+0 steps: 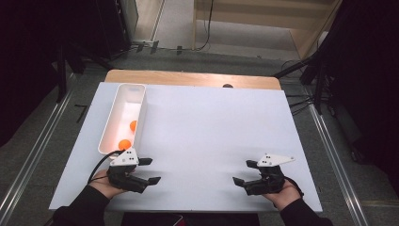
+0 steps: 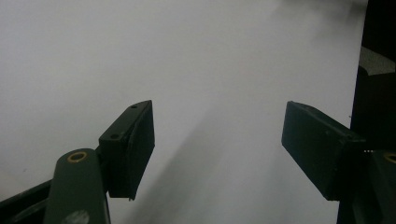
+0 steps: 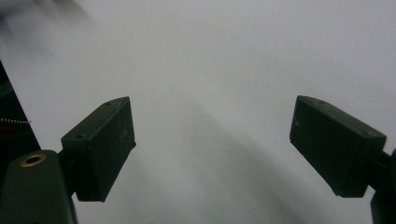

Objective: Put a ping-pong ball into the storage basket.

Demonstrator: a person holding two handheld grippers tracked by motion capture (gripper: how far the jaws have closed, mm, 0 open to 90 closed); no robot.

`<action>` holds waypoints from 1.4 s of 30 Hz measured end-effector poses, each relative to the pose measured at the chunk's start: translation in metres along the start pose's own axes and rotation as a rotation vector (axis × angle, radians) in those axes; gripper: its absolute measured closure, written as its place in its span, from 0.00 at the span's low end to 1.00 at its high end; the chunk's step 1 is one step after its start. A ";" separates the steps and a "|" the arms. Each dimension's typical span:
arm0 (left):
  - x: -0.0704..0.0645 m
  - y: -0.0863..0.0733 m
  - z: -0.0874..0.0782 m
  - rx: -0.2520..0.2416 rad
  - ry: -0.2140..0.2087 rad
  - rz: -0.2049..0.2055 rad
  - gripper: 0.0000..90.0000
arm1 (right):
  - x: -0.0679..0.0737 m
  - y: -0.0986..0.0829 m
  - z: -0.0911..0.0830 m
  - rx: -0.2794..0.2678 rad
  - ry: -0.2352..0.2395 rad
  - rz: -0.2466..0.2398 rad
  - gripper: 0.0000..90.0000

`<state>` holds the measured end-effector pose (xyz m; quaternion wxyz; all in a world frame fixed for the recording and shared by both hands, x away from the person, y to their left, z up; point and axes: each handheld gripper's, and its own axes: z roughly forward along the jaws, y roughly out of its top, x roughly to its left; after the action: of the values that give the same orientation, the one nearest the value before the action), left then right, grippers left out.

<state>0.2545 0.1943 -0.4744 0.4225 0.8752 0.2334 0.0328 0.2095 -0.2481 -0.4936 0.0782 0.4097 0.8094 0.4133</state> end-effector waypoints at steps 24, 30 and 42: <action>-0.003 -0.006 -0.005 0.002 0.017 -0.020 0.29 | -0.002 -0.001 0.000 0.002 0.001 0.007 0.14; -0.004 -0.005 -0.004 -0.002 0.012 -0.020 0.29 | -0.002 -0.001 0.001 0.003 0.001 0.005 0.14; -0.003 -0.005 -0.005 0.002 0.013 -0.018 0.29 | -0.002 -0.001 0.001 0.003 0.002 0.003 0.14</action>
<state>0.2484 0.1988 -0.4748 0.4206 0.8731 0.2442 0.0342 0.2109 -0.2494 -0.4951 0.0764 0.4107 0.8095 0.4126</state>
